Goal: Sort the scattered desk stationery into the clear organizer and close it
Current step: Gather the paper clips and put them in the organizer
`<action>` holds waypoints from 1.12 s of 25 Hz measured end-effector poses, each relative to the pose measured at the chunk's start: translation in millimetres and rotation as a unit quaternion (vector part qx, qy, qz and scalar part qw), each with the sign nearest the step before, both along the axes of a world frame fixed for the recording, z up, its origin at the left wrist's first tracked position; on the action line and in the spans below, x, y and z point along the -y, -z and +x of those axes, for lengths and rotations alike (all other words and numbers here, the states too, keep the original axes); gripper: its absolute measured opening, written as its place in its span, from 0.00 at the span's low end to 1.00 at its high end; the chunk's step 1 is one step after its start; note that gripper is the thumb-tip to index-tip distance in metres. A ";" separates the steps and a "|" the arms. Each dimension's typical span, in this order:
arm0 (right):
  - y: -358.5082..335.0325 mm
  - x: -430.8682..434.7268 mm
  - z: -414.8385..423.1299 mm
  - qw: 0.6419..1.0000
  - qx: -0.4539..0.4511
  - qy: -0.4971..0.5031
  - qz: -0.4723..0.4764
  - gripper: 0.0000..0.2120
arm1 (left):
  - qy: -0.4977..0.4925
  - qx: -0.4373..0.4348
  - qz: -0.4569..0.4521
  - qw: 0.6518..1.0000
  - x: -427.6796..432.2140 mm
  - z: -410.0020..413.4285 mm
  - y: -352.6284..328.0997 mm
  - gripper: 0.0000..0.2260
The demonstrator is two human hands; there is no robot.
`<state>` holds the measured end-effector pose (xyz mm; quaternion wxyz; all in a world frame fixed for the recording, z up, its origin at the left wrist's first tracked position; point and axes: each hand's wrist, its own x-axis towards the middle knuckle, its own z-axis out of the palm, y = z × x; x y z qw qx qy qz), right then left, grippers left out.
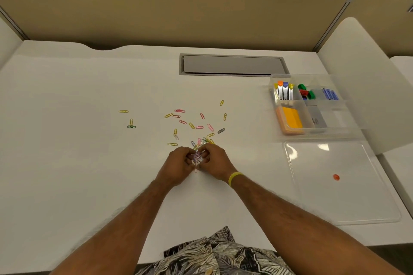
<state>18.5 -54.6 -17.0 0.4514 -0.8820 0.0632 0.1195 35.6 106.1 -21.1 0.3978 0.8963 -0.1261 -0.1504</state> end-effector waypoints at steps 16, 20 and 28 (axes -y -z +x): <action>8.5 18.4 8.9 0.976 0.048 -0.183 -0.105 0.37 | 0.136 0.086 0.086 0.983 -12.3 16.3 8.6 0.32; 3.4 33.1 17.7 0.983 0.082 -0.116 -0.117 0.33 | 0.144 0.092 0.122 0.978 -15.6 24.1 3.2 0.31; -2.0 8.1 23.9 0.974 -0.016 -0.154 -0.165 0.35 | 0.147 0.071 0.141 0.977 5.8 28.9 -5.5 0.23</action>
